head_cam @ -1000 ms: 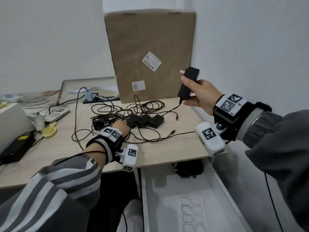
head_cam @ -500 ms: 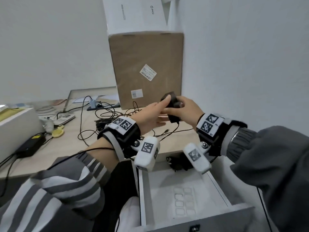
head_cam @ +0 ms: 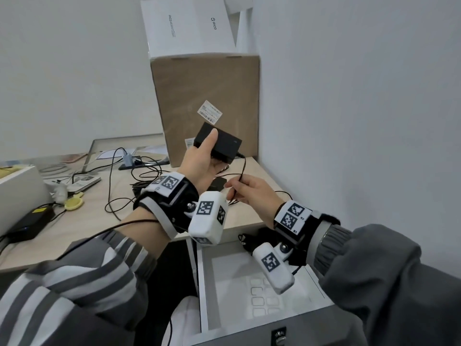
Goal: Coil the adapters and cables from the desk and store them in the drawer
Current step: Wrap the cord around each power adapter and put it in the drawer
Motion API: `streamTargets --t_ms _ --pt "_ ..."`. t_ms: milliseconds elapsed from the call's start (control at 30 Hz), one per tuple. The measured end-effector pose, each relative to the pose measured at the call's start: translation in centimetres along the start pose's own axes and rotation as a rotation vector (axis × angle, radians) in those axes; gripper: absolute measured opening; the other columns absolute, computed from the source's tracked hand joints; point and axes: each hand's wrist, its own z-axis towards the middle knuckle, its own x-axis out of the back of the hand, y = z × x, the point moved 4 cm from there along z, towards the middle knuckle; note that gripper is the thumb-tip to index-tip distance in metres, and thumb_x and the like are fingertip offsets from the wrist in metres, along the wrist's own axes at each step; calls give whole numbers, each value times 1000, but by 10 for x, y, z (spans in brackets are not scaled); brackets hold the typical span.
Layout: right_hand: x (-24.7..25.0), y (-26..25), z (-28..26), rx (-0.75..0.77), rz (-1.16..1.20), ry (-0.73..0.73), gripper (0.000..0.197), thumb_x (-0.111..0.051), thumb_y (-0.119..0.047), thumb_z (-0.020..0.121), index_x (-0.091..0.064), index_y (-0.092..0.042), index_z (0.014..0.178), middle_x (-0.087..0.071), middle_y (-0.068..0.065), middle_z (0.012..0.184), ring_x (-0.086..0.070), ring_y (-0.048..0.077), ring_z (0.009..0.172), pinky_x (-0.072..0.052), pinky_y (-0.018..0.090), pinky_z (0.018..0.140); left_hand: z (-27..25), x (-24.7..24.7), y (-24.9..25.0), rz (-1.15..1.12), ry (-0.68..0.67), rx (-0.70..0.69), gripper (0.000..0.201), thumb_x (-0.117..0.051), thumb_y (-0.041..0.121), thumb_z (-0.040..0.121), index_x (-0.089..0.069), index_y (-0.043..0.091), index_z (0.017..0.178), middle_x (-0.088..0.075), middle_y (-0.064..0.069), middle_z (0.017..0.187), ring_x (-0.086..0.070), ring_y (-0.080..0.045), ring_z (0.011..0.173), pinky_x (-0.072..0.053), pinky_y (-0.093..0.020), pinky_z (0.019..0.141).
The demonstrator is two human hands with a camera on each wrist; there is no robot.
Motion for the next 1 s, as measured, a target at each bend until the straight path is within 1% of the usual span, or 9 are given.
streamTargets --t_ms 67,167,267,467,600,700,767,900,1000 --pt "6 3 4 7 17 63 24 -47 -16 98 -64 -15 82 -55 -2 62 -54 12 63 -45 29 76 4 10 7 20 30 -53 45 -59 25 94 -47 1 130 -63 -20 120 -65 -29 104 -58 -36 76" --pt "23 6 10 9 33 159 24 -46 -18 99 -67 -19 86 -41 -5 59 -41 7 52 -46 24 64 7 27 12 84 39 -14 38 -63 25 92 -53 7 123 -67 -12 111 -66 -23 100 -55 -35 83" --pt "37 -5 14 18 15 228 25 -44 -18 100 -67 -17 90 -37 -5 59 -34 7 50 -40 21 55 0 39 5 228 18 91 26 -66 24 89 -61 16 113 -68 -3 100 -63 -16 88 -49 -27 78" --pt "56 -28 33 -57 -336 224 24 -50 -17 93 -71 -20 81 -43 -4 54 -37 12 50 -33 25 51 -12 53 -6 358 -44 116 36 -70 3 82 -61 10 117 -64 -14 114 -64 -25 98 -53 -29 75" --pt "67 -38 45 -86 -572 190 17 -64 -14 84 -74 0 84 -51 -1 57 -42 12 53 -34 21 51 -22 52 -7 762 -98 98 33 -74 7 80 -64 19 109 -64 -10 104 -63 -20 82 -56 -27 64" --pt "59 -43 49 -70 -809 161 17 -69 -14 80 -73 2 83 -63 4 70 -54 15 63 -41 22 53 -25 43 -12 1030 -162 50 35 -75 15 80 -62 22 112 -63 -4 96 -59 -16 72 -52 -24 55" --pt "50 -44 48 -66 -934 161 15 -69 -16 79 -71 -1 81 -69 6 79 -62 18 73 -47 24 60 -26 35 -16 1168 -207 -35 33 -75 16 79 -64 22 109 -63 -1 91 -58 -18 74 -51 -28 60" --pt "44 -34 48 -146 -1112 178 22 -60 -21 85 -59 -7 68 -65 8 72 -67 25 75 -52 29 68 -30 28 -27 1274 -244 -157 43 -78 20 74 -65 25 115 -68 5 101 -62 -15 95 -52 -30 83" --pt "53 -25 44 -241 -899 154 30 -57 -21 89 -59 -7 63 -67 8 68 -60 18 57 -54 29 62 -30 34 -30 1095 -163 -121 34 -73 22 82 -61 23 114 -66 2 97 -63 -14 79 -50 -22 60"
